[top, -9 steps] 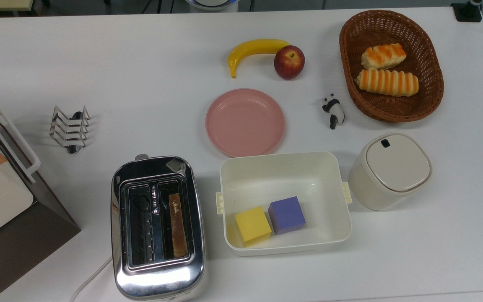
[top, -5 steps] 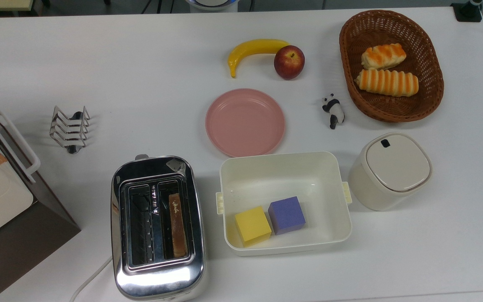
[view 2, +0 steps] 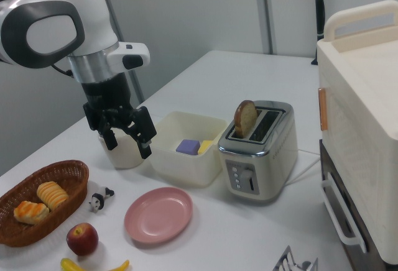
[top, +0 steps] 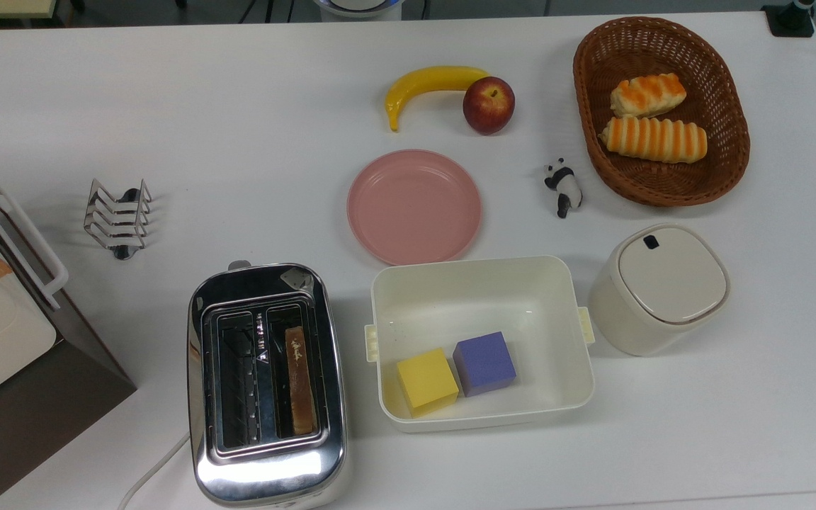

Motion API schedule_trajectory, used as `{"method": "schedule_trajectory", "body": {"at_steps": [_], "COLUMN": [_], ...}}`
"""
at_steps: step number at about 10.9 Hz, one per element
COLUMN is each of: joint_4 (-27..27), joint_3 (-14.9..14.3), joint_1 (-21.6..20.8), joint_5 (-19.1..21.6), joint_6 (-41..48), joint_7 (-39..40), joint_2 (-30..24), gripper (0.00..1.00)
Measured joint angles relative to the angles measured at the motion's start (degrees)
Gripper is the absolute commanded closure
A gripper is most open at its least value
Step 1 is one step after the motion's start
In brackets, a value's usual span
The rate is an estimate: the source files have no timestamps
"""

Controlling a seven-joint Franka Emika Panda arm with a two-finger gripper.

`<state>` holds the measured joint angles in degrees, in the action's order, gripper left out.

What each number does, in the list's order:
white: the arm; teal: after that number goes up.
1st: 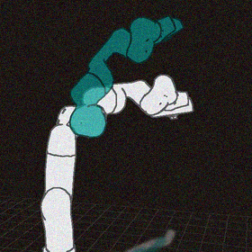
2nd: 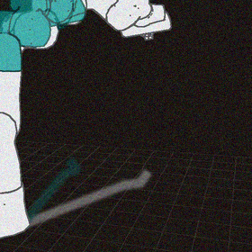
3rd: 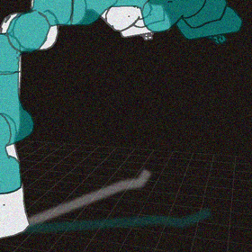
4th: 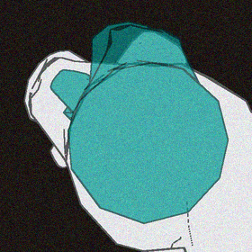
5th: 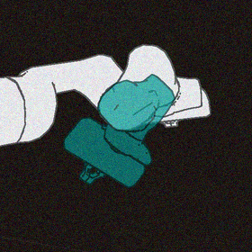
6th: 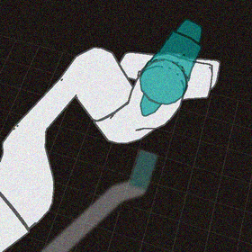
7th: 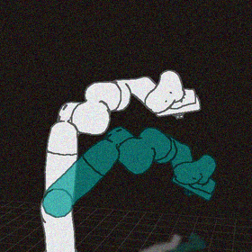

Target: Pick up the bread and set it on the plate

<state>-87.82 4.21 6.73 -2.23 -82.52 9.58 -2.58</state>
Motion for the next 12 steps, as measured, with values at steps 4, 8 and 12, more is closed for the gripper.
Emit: {"method": "schedule_trajectory", "body": {"at_steps": [4, 8, 12], "joint_4": [-0.03, -0.02, 0.02], "joint_3": [0.02, 0.25, 0.25], "joint_1": [0.0, -0.07, -0.07], "joint_5": [0.01, 0.15, 0.16], "joint_6": [0.0, -2.98, -14.61], "joint_7": [0.0, 0.0, 0.0], "joint_2": [0.2, 2.46, 7.26], "gripper": [0.0, 0.0, 0.0]}}
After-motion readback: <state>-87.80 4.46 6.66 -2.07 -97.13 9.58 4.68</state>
